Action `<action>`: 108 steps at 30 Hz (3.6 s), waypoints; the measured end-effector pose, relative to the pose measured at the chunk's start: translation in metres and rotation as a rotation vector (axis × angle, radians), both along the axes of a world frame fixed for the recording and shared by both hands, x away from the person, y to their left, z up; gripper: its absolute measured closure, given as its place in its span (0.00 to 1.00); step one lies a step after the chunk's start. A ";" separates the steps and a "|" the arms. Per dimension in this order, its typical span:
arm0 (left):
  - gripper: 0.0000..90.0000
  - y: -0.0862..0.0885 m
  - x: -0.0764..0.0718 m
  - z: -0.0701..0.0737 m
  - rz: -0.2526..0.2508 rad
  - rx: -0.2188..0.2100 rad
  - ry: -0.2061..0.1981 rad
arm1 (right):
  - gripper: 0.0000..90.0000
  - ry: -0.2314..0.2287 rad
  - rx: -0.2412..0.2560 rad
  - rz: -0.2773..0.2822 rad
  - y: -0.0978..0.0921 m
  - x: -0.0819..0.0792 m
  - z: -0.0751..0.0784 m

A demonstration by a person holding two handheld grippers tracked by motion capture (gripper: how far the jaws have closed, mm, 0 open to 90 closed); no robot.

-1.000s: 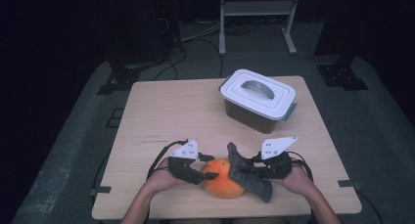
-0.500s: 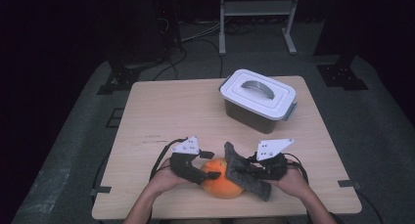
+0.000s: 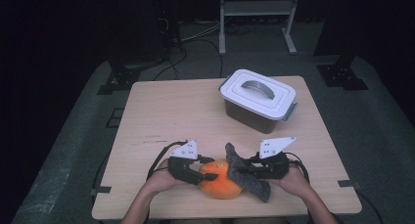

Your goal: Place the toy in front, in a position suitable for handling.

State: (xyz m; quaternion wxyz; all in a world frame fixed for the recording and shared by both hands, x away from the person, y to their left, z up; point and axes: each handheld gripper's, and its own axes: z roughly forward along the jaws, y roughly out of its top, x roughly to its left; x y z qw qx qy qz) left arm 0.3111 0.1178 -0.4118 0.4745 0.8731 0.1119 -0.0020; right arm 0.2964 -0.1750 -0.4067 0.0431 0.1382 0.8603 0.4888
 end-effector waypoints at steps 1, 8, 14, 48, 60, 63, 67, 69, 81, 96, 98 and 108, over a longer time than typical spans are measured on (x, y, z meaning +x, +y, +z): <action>0.30 -0.002 -0.001 0.003 0.021 -0.007 0.009 | 0.83 -0.007 -0.004 0.000 0.001 -0.001 0.000; 0.48 -0.002 -0.006 0.003 -0.045 -0.007 -0.054 | 0.83 -0.013 -0.006 0.005 0.002 -0.002 0.003; 0.51 0.008 -0.002 0.001 -0.065 -0.013 -0.041 | 0.83 -0.001 -0.033 -0.022 -0.008 0.003 -0.003; 0.50 0.032 0.010 -0.010 -0.069 -0.074 0.055 | 0.83 0.077 0.016 -0.078 -0.028 0.016 -0.012; 0.49 0.030 0.010 -0.009 -0.060 -0.065 0.050 | 0.83 0.078 -0.060 -0.040 -0.014 0.012 -0.019; 0.51 0.030 0.010 -0.008 -0.055 -0.069 0.053 | 0.83 0.067 -0.040 -0.052 -0.019 0.011 -0.014; 0.51 0.022 0.008 -0.008 -0.068 -0.073 0.034 | 0.83 0.025 0.103 -0.021 -0.015 0.006 0.009; 0.51 0.020 0.007 -0.007 -0.070 -0.068 0.023 | 0.83 0.015 0.100 -0.008 -0.009 0.005 0.011; 0.50 0.007 0.001 -0.003 -0.081 -0.066 -0.010 | 0.83 0.003 0.050 -0.002 -0.001 0.003 0.009; 0.32 0.008 0.005 -0.008 -0.055 -0.064 0.059 | 0.82 0.031 -0.021 -0.009 -0.011 0.004 -0.005; 0.46 0.009 0.003 -0.003 -0.026 -0.080 0.013 | 0.83 0.009 -0.012 -0.015 -0.012 0.003 0.001; 0.49 -0.006 -0.002 0.000 0.023 -0.084 -0.031 | 0.83 -0.036 0.051 -0.017 0.004 -0.001 0.011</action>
